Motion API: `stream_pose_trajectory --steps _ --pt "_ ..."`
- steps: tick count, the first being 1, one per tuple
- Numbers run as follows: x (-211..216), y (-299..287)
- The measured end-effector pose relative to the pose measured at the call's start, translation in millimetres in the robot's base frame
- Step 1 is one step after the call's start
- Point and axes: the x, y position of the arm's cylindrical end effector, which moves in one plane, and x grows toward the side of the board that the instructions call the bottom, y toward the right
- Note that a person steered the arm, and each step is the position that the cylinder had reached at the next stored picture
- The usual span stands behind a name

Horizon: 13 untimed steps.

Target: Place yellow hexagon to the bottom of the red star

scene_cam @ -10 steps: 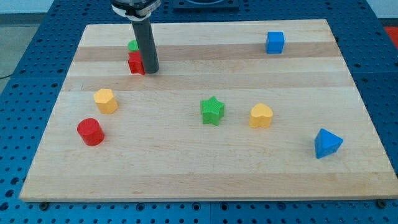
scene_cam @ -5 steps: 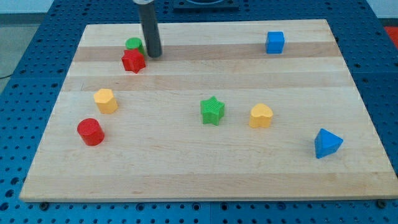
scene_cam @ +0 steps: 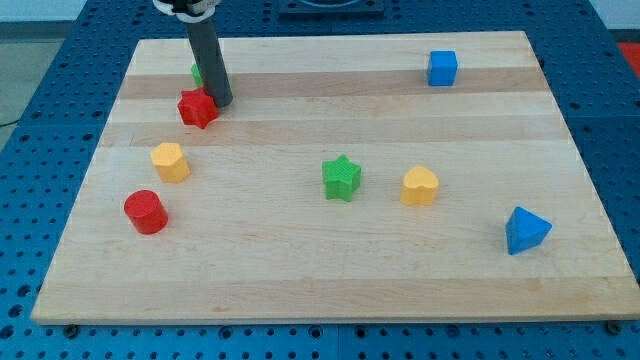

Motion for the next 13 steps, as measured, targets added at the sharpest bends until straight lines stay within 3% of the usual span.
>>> stream_pose_trajectory --steps 1,2,3,5,7,10,12,13 --pt "-7 30" --pt "35 61" --pt "93 33" --pt "79 -74" --pt "30 -80" --pt "29 -62" --pt "29 -112" --pt "78 -131"
